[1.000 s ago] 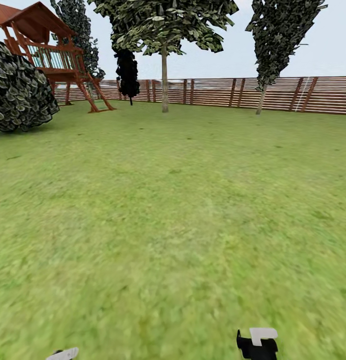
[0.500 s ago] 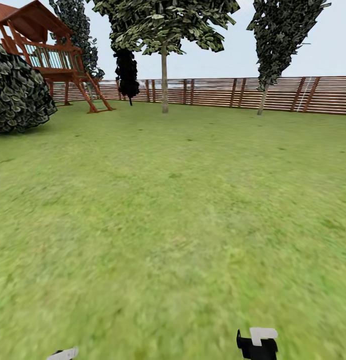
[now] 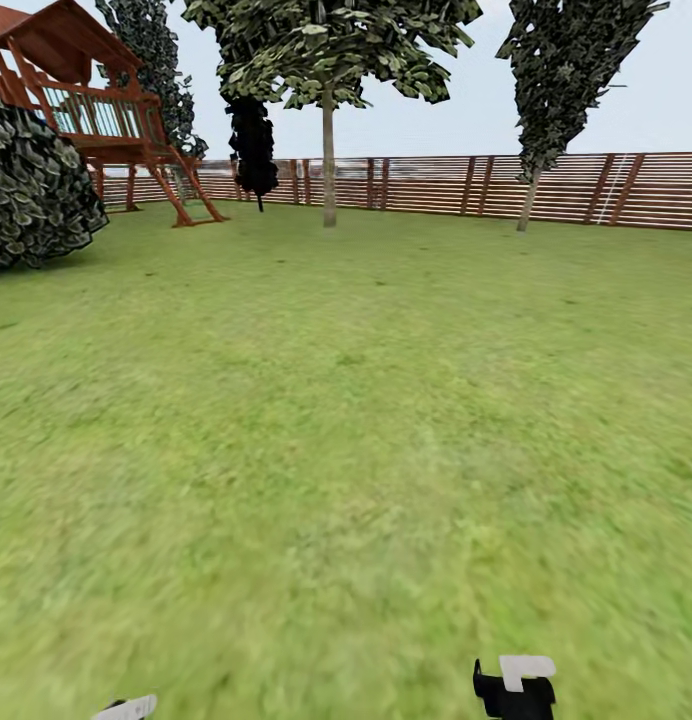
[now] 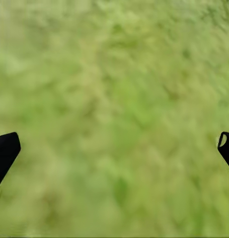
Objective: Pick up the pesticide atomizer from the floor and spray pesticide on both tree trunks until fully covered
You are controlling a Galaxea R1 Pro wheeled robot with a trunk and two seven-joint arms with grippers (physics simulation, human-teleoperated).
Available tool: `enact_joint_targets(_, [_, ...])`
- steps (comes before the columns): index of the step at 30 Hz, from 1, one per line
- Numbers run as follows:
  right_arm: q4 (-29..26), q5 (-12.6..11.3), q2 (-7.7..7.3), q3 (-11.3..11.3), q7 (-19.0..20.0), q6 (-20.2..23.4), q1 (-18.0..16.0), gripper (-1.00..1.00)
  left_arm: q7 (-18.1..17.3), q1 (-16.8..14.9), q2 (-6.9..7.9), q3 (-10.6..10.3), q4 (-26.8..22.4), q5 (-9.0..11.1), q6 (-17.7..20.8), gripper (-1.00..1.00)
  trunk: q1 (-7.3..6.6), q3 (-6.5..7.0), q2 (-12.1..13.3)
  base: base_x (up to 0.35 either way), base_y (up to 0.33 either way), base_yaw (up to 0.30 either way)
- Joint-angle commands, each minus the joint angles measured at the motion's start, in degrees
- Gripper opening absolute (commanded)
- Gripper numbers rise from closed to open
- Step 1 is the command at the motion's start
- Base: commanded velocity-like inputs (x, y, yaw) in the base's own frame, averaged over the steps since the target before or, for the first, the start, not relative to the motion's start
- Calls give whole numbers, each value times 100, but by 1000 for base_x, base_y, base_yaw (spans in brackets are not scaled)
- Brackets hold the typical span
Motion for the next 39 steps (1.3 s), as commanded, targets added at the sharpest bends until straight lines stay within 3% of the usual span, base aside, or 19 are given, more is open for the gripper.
enact_joint_targets(1, [7,61,1,-44,-19,-16,-4,100,-8,-3,0,4,3,12,-16,-100,3,-5,-2,338,0,0])
enact_joint_targets(39, [7,61,0,-48,-19,-16,-4,100,-8,-3,0,4,3,12,-16,-100,3,-5,-2,338,0,0])
